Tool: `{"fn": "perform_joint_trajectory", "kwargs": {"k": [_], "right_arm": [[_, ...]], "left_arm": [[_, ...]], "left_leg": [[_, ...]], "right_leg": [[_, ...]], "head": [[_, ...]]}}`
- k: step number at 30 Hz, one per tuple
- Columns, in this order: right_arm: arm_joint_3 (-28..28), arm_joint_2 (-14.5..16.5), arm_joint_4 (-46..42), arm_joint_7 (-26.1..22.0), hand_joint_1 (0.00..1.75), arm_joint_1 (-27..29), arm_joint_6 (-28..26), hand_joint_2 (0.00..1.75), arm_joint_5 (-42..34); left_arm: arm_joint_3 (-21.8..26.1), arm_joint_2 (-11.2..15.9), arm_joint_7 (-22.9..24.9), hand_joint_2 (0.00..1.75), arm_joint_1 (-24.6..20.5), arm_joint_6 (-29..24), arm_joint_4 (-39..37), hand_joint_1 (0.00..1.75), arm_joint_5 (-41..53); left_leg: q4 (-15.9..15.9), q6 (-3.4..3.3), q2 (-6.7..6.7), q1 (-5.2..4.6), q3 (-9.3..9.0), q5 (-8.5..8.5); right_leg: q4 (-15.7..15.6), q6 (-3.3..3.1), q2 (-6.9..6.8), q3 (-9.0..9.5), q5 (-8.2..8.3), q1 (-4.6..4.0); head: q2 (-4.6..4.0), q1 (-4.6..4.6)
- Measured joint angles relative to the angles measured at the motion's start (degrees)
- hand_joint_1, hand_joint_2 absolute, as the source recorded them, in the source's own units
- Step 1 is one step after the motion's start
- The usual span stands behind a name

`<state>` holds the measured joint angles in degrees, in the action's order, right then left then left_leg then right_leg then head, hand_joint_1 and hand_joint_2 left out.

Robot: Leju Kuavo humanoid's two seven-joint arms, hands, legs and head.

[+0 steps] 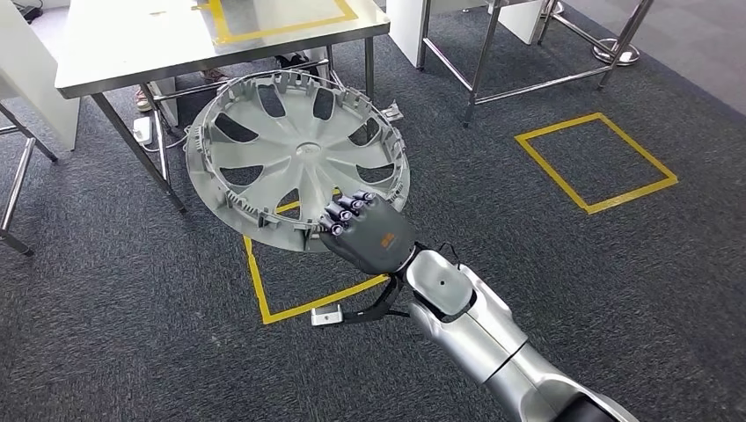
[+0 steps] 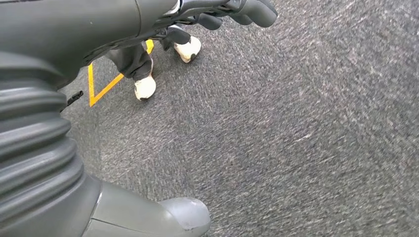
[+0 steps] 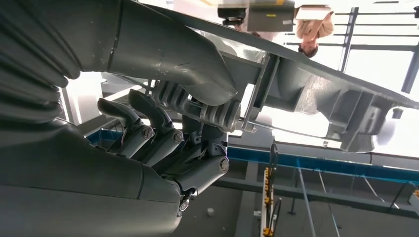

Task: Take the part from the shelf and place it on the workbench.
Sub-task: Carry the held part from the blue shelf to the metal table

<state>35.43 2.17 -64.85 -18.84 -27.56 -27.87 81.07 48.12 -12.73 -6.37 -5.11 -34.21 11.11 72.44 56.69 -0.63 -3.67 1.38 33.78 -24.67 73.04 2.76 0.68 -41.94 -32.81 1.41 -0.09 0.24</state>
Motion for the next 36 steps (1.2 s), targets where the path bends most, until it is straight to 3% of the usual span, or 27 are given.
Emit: {"fn": "perform_joint_trajectory", "kwargs": {"k": [1,3,5,8,10,12,14,15,16,18,19,21,24,26,29,30,31,34,36], "right_arm": [[0.0,0.0,0.0,-0.1,1.75,0.2,0.0,1.75,0.0],[0.0,0.0,0.0,-0.1,1.75,0.4,0.1,1.75,0.0],[0.0,0.0,0.0,-0.2,1.75,0.4,0.2,1.75,0.0],[-0.1,0.1,-0.1,-0.3,1.75,0.5,0.3,1.75,0.1],[-0.1,0.2,-0.1,-0.2,1.75,0.5,0.3,1.75,0.1],[-0.1,0.2,-0.1,-0.2,1.75,0.5,0.3,1.75,0.1],[-0.1,0.2,-0.1,-0.2,1.75,0.6,0.3,1.75,0.2],[-0.1,0.2,-0.1,-0.3,1.75,0.6,0.2,1.75,0.2],[-0.1,0.2,-0.1,-0.3,1.75,0.7,0.2,1.75,0.2],[-0.1,0.3,-0.1,-0.3,1.75,0.7,0.2,1.75,0.4],[-0.1,0.3,-0.2,-0.2,1.75,0.7,0.2,1.75,0.5],[-0.2,0.3,-0.2,0.0,1.75,0.6,0.2,1.75,0.8],[-0.3,0.3,-0.4,0.4,1.75,0.7,0.3,1.75,1.2],[-0.4,0.3,-0.7,0.6,1.75,0.8,0.3,1.75,1.3],[-0.4,0.2,-1.2,0.8,1.75,1.7,0.3,1.75,1.7],[-0.5,0.2,-1.4,0.8,1.75,2.2,0.3,1.75,1.9],[-0.5,0.2,-1.6,0.8,1.75,2.5,0.4,1.75,2.1],[-0.7,0.1,-2.5,1.0,1.75,3.1,0.7,1.75,2.5],[-0.9,0.0,-3.1,1.1,1.75,3.4,0.8,1.75,2.7]], "left_arm": [[0.0,0.0,0.0,1.75,0.1,0.0,0.0,0.0,0.0],[0.0,0.0,0.0,1.75,0.1,0.0,0.0,0.0,0.1],[0.0,0.0,-0.1,1.75,0.1,-0.1,0.0,0.0,0.1],[0.0,0.0,-0.3,1.75,0.1,-0.2,0.0,0.0,0.1],[0.0,0.0,-0.3,1.75,0.1,-0.2,0.0,0.0,0.1],[0.0,0.0,-0.4,1.75,0.0,-0.2,0.0,0.0,0.0],[0.0,0.0,-0.4,1.75,0.1,-0.2,0.0,0.0,0.0],[0.0,0.0,-0.5,1.75,0.1,-0.2,0.0,0.0,0.0],[0.0,0.0,-0.5,1.75,0.1,-0.2,0.0,0.0,0.0],[0.0,0.0,-0.6,1.75,0.2,-0.3,0.0,0.0,0.0],[0.0,0.1,-0.7,1.75,0.1,-0.3,0.0,0.0,0.1],[0.0,0.1,-0.8,1.75,0.0,-0.3,0.0,0.0,0.3],[0.0,0.1,-1.0,1.75,-0.1,-0.2,0.0,0.0,0.7],[0.0,0.1,-1.0,1.75,-0.2,-0.1,0.0,0.0,0.8],[0.0,0.0,-1.0,1.75,-0.2,0.1,0.0,0.0,0.8],[0.0,0.0,-1.0,1.75,-0.1,0.1,0.0,0.0,0.8],[0.0,0.0,-1.0,1.75,0.0,0.1,0.0,0.0,0.9],[0.0,-0.2,-1.0,1.75,0.1,0.1,0.0,0.0,1.0],[0.0,-0.4,-1.0,1.75,0.0,0.2,-0.1,0.0,1.1]], "left_leg": [[0.5,0.31,-0.02,0.25,0.01,-0.42],[1.8,1.22,-0.16,0.77,0.15,-1.52],[3.0,2.29,-0.39,0.81,0.53,-2.7],[3.0,3.37,-0.53,0.78,0.56,-3.38],[4.6,3.73,0.77,0.79,1.03,-4.35],[10.6,3.69,2.56,0.61,4.03,-6.96],[17.7,3.5,3.17,0.46,8.38,-9.16],[19.3,3.29,3.23,0.39,9.68,-8.84],[18.6,3.01,3.27,0.28,9.89,-7.32],[11.9,2.11,3.54,-0.14,7.55,-2.32],[8.3,1.71,3.78,-0.47,5.98,-0.68],[4.7,1.24,4.09,-0.99,4.25,-0.01],[3.7,0.52,3.56,-0.97,3.05,-0.88],[3.2,-0.19,3.19,-0.78,1.76,-1.37],[3.0,-0.76,2.71,-0.85,0.62,-2.46],[3.1,-0.77,2.52,-0.9,0.15,-2.92],[3.1,-0.74,2.34,-0.95,-0.41,-3.4],[3.1,-0.45,1.93,-1.07,-2.22,-4.9],[3.0,0.1,1.72,-1.04,-2.66,-5.58]], "right_leg": [[-1.3,0.3,-0.04,0.42,1.38,0.22],[-7.9,0.93,0.06,3.53,4.94,0.7],[-12.0,0.36,0.37,5.67,6.13,0.81],[-12.1,-1.61,0.27,5.9,5.44,0.53],[-12.2,-2.56,-0.06,6.42,5.16,0.54],[-12.3,-3.27,-0.49,7.08,4.71,0.38],[-12.3,-3.63,-0.86,7.71,4.07,0.07],[-12.3,-3.69,-0.98,8.13,3.66,-0.07],[-12.3,-3.7,-1.06,8.69,3.2,-0.18],[-12.4,-3.51,-1.22,10.0,2.15,-0.28],[-12.4,-3.23,-1.28,10.49,1.63,-0.4],[-12.7,-2.54,-1.41,11.11,1.06,-0.55],[-12.5,-1.63,-1.55,11.93,1.09,-0.5],[-8.9,-1.25,-1.33,10.03,0.66,-0.4],[0.4,-0.83,-1.05,2.87,-2.09,-0.44],[1.7,-0.82,-1.02,1.09,-2.35,-0.46],[1.2,-0.92,-0.99,0.27,-1.44,-0.51],[-8.6,-1.98,-0.8,2.25,6.11,-1.03],[-12.8,-2.65,-0.63,3.37,8.32,-1.56]], "head": [[0.0,-0.01],[0.0,0.03],[0.0,0.12],[0.0,0.22],[0.0,0.15],[0.0,0.06],[0.0,0.04],[0.0,0.05],[0.0,0.05],[0.0,0.05],[0.0,0.03],[0.0,0.0],[0.0,0.03],[0.0,0.13],[0.0,0.2],[0.0,0.2],[0.0,0.21],[0.0,0.15],[0.0,0.15]]}}
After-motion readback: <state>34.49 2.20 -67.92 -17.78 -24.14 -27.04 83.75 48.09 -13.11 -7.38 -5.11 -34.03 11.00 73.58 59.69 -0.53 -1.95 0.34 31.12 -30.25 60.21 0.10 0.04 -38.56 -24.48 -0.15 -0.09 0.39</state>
